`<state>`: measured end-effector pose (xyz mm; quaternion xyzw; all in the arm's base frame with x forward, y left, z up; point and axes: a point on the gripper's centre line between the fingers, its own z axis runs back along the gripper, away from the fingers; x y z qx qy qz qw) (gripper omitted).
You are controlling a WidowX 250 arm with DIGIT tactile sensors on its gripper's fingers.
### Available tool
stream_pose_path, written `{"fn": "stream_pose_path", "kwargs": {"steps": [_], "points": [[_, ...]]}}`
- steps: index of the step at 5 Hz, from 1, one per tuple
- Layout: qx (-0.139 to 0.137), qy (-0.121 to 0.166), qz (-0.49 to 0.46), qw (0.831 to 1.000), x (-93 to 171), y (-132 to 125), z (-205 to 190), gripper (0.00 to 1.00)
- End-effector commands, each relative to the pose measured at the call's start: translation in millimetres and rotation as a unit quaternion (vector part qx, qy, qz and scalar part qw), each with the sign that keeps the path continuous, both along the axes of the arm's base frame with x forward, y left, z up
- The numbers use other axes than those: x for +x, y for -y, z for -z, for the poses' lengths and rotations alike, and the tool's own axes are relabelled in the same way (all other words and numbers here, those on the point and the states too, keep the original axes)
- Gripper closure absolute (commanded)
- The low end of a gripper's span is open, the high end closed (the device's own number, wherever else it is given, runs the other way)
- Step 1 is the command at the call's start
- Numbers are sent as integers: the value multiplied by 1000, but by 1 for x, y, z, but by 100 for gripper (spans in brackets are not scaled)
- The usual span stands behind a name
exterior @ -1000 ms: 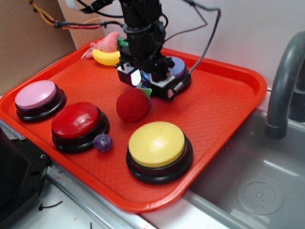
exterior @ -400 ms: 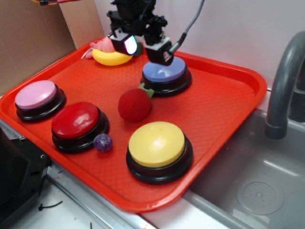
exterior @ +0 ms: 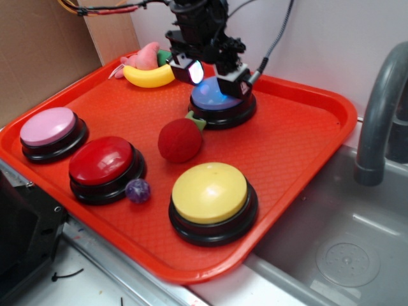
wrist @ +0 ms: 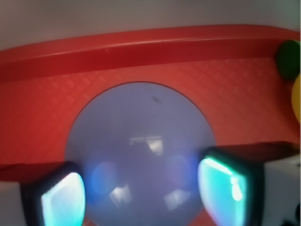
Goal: Push the purple button.
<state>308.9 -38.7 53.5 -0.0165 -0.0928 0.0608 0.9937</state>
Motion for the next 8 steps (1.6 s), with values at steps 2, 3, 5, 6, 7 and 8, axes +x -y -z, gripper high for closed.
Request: {"fn": "stream_pose_path", "kwargs": {"steps": [2, 3, 5, 6, 7, 8], "points": [[-7, -18, 25, 999, -7, -6, -33, 0], [8, 6, 44, 999, -18, -12, -66, 0], [-1, 23, 38, 999, -31, -20, -98, 0], [-6, 27, 30, 999, -34, -22, -107, 0], [-10, 30, 28, 999, -35, -23, -112, 0], [5, 26, 24, 999, -37, -20, -120, 0]]}}
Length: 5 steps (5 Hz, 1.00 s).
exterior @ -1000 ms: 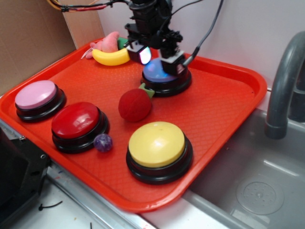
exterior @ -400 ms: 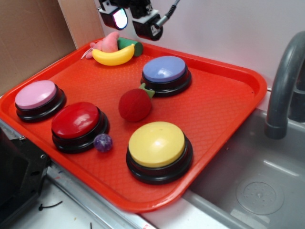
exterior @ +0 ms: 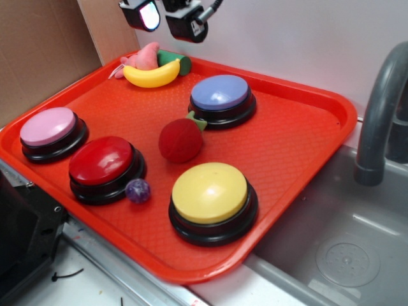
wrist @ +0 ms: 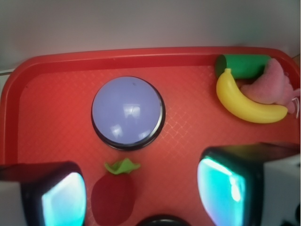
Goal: Push the purple button.
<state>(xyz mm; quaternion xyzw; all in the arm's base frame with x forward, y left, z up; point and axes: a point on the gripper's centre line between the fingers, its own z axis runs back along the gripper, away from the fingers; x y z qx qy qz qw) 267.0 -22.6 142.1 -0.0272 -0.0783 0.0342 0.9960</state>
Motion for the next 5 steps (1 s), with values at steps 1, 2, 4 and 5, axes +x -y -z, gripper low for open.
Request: {"fn": "stream_pose_path", "kwargs": {"steps": [1, 2, 4, 5], "points": [[6, 37, -4, 999, 2, -4, -36, 0], [2, 39, -6, 999, -5, -3, -44, 0], [3, 43, -19, 999, -19, -2, -59, 0], [9, 39, -22, 999, -22, -1, -56, 0]]}}
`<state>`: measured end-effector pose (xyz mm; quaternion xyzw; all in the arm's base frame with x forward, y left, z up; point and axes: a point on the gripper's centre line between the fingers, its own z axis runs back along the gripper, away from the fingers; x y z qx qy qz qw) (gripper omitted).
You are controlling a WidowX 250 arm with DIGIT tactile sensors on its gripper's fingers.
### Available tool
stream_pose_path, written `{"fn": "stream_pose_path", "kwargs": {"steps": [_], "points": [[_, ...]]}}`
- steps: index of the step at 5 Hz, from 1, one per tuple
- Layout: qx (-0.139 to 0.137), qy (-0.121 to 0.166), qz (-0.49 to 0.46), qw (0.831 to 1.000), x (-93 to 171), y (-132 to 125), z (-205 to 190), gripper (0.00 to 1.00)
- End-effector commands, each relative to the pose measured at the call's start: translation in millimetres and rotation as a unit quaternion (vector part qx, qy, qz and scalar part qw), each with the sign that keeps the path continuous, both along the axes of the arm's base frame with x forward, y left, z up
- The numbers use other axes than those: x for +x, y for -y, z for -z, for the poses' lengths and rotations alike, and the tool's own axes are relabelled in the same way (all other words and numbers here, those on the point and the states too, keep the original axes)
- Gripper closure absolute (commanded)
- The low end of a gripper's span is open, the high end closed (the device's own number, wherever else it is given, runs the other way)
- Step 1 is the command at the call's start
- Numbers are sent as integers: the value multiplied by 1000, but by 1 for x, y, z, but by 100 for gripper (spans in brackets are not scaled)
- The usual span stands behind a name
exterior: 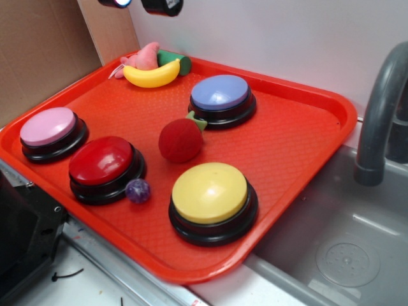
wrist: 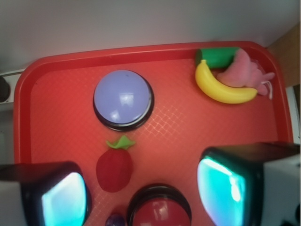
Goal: Push the purple button.
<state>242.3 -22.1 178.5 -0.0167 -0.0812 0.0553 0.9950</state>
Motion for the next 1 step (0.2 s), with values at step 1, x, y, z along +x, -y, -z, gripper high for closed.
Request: {"fn": "stream_pose_path", "kwargs": {"steps": [1], "points": [[19, 35, -10, 999, 0, -4, -17, 0]]}}
